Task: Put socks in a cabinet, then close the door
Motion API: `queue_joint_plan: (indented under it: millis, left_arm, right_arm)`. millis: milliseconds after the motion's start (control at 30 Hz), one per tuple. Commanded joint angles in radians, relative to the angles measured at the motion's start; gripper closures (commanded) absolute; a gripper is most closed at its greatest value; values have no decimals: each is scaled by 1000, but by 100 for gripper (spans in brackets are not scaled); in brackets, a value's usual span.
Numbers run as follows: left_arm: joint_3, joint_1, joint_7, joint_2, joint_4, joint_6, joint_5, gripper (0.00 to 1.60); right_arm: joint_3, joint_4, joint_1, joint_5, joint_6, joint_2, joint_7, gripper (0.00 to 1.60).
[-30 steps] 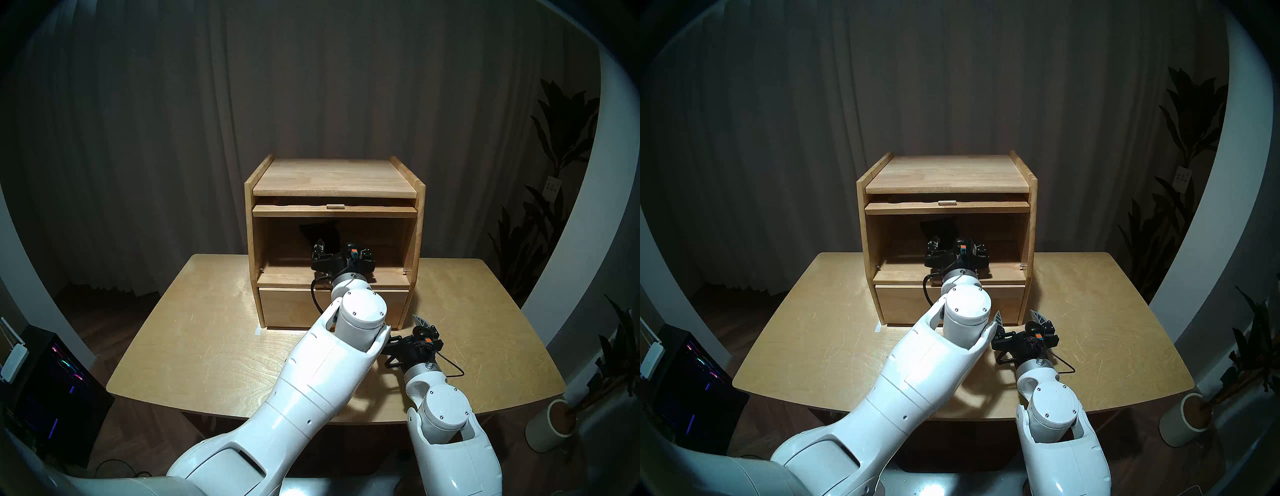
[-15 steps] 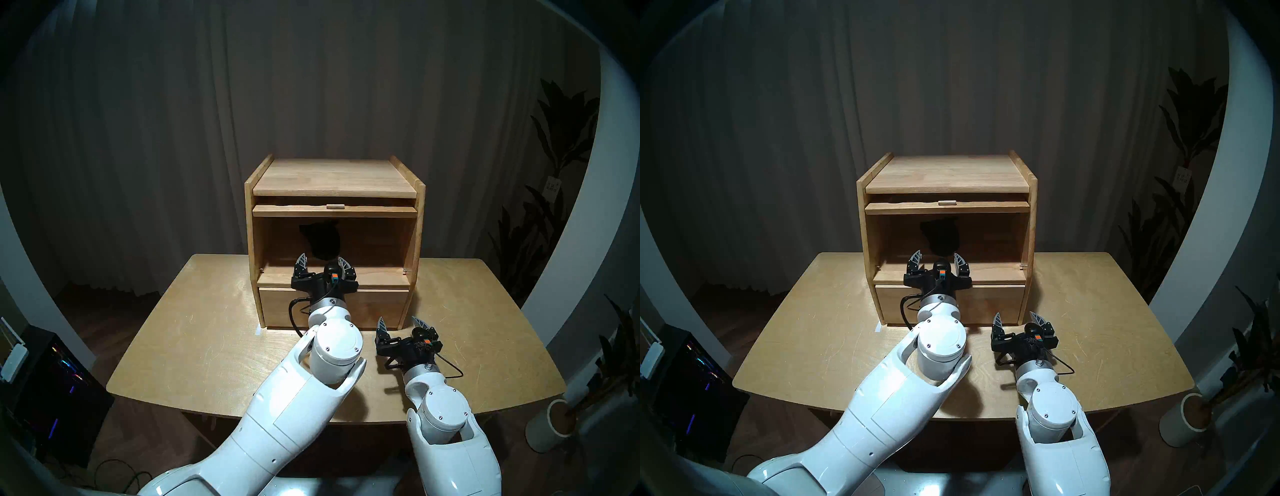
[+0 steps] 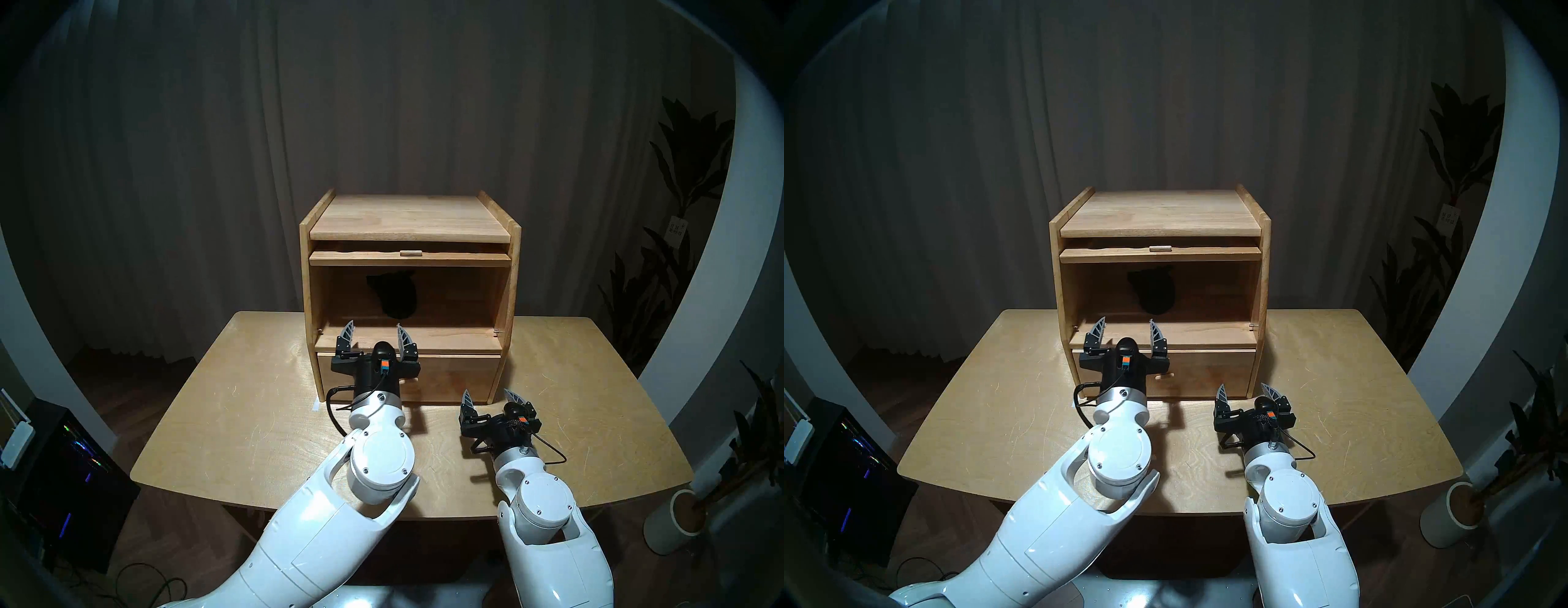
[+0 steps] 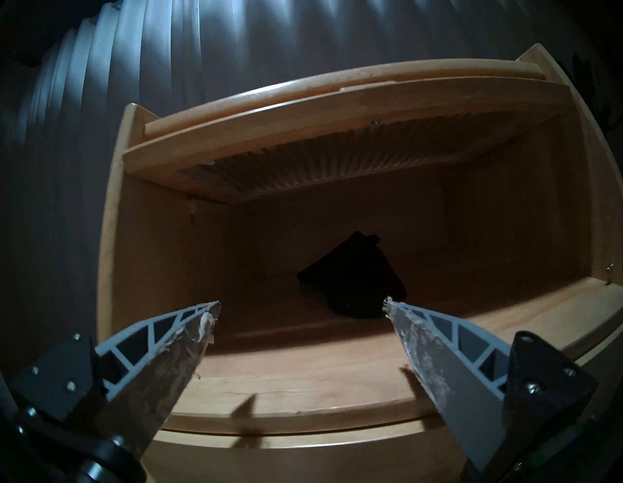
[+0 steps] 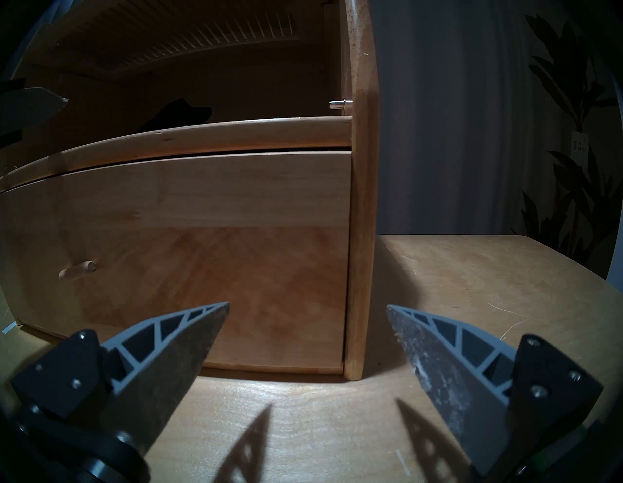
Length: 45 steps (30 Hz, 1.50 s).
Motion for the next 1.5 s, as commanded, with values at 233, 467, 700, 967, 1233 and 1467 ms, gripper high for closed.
queue_joint_plan:
  millis: [233, 467, 700, 967, 1233, 1467]
  left_arm:
    - [-103, 207, 155, 199, -206, -60, 105, 0]
    - [-208, 306, 207, 272, -300, -110, 63, 0]
    - [-300, 369, 228, 314, -288, -104, 25, 0]
    - [-354, 401, 217, 332, -259, -115, -49, 0]
    - [-391, 427, 201, 354, -265, -138, -116, 0]
    - [-431, 448, 162, 383, -293, -178, -181, 0]
  right_arm:
    - [2, -26, 9, 1, -8, -1, -1, 0]
    - [-2, -87, 2, -35, -30, 32, 6, 0]
    - [-28, -176, 52, -95, -95, 91, 52, 0]
    - [-58, -275, 95, -248, -168, 187, 92, 0]
    - [-54, -372, 139, -445, -210, 284, 119, 0]
    - [-44, -392, 213, -622, -223, 350, 146, 0]
